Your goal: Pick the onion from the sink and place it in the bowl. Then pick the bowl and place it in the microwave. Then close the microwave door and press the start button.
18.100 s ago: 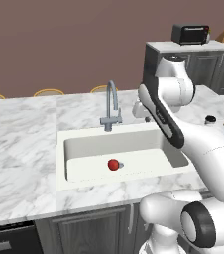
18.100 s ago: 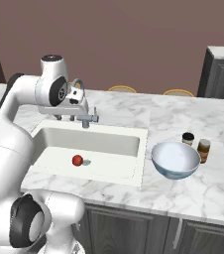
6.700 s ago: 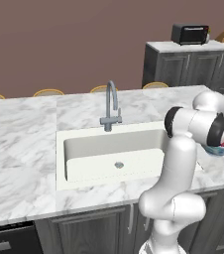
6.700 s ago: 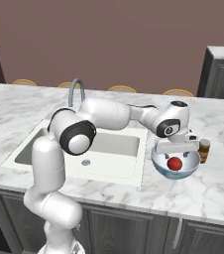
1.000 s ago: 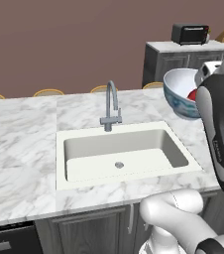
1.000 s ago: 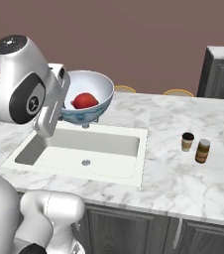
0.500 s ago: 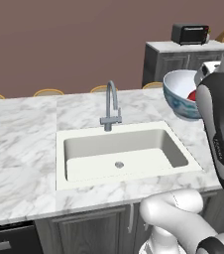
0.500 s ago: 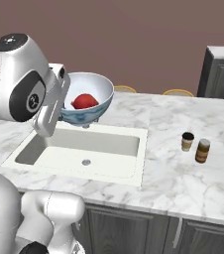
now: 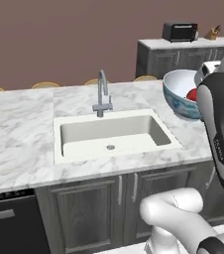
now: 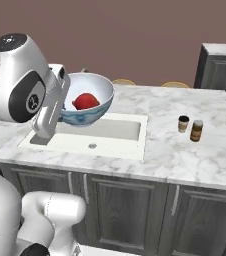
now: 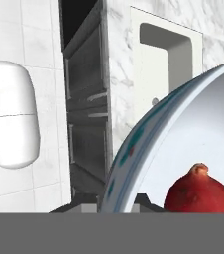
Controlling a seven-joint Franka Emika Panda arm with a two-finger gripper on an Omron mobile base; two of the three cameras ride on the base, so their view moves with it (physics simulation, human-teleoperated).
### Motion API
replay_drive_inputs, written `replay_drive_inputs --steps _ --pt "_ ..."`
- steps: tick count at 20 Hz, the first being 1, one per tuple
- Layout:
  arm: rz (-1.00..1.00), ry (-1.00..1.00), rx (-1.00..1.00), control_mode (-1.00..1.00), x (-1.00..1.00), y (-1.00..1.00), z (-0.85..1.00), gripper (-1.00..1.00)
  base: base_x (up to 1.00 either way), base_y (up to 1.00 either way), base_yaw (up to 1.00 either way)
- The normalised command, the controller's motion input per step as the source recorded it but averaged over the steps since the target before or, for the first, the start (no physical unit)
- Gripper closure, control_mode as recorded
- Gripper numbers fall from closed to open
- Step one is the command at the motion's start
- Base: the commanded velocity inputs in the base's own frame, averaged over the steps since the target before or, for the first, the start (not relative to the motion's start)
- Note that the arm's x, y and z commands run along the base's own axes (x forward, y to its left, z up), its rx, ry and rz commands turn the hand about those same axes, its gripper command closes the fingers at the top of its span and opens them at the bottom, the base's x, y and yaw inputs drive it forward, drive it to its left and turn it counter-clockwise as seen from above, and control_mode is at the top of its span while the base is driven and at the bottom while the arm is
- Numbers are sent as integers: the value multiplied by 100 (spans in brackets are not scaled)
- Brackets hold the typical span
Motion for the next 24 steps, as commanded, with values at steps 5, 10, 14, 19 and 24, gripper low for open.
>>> replay_drive_inputs --steps 5,10,14,19,24 --pt "0 0 0 100 0 0 0 100 -17 0 -41" --pt "0 0 0 100 0 0 0 100 -35 -1 -57" --pt "0 0 0 100 0 0 0 100 -43 -7 -59" --pt "0 0 0 100 0 0 0 100 -43 -22 -62" --pt "0 0 0 100 0 0 0 100 -44 -31 -64"
